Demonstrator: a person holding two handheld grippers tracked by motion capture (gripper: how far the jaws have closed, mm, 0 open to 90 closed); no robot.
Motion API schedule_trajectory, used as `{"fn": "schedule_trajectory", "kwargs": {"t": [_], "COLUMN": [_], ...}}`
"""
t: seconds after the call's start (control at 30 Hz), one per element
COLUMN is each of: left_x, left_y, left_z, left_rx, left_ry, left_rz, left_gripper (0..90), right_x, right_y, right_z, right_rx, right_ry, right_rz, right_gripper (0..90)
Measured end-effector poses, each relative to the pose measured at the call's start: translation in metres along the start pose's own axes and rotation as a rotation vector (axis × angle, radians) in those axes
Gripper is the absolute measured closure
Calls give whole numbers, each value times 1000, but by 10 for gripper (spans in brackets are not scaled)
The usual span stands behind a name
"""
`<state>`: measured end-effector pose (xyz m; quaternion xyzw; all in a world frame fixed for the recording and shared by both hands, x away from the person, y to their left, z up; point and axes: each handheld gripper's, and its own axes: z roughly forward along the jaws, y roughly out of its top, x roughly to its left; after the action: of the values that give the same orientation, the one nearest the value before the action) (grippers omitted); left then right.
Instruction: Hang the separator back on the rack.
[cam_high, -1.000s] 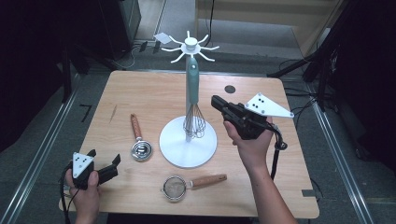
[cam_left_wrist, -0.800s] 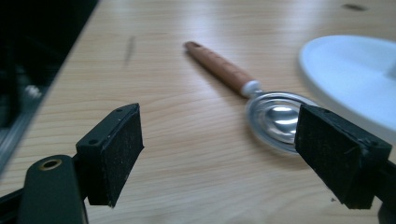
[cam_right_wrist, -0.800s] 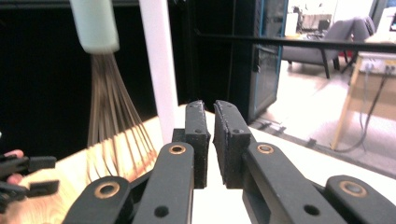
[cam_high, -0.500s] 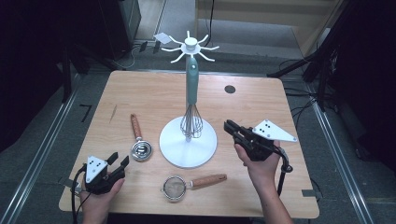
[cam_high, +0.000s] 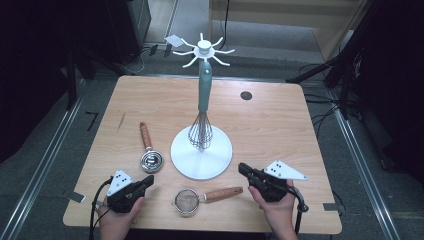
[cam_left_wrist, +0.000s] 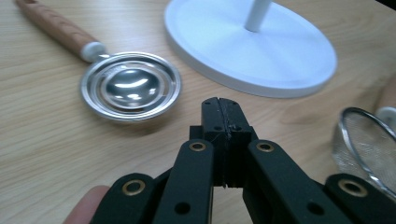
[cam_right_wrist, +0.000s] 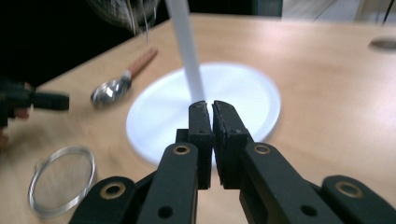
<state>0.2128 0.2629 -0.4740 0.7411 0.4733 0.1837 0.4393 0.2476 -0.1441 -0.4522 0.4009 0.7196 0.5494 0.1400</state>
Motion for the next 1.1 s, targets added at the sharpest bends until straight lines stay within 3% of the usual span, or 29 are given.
{"fn": "schedule_trajectory", "kwargs": {"t": [0.2, 0.33, 0.4, 0.57, 0.63, 0.77, 1.0, 1.1], "left_x": [-16, -26, -31, -43, -47, -54, -69, -80], "left_y": [0, -2, -3, -6, -6, -7, -3, -3], "left_z": [3, 5, 7, 11, 13, 17, 31, 39], "left_rx": [46, 72, 85, 114, 125, 141, 162, 174], "left_ry": [-59, -87, -96, -120, -132, -156, -195, -210], "left_rz": [42, 58, 61, 75, 85, 96, 109, 140], "left_gripper": [900, 900, 900, 900, 900, 900, 900, 900], "right_x": [8, 14, 21, 31, 33, 34, 26, 21], "right_y": [-34, -44, -49, -58, -60, -63, -61, -60], "right_z": [-2, -4, -3, 5, 10, 18, 20, 19], "right_rx": [92, 109, 144, 216, 246, 292, 307, 302], "right_ry": [4, 29, 32, 45, 37, 20, -35, -63], "right_rz": [41, 122, 146, 128, 104, 102, 120, 130], "right_gripper": [893, 900, 900, 900, 900, 900, 900, 900]}}
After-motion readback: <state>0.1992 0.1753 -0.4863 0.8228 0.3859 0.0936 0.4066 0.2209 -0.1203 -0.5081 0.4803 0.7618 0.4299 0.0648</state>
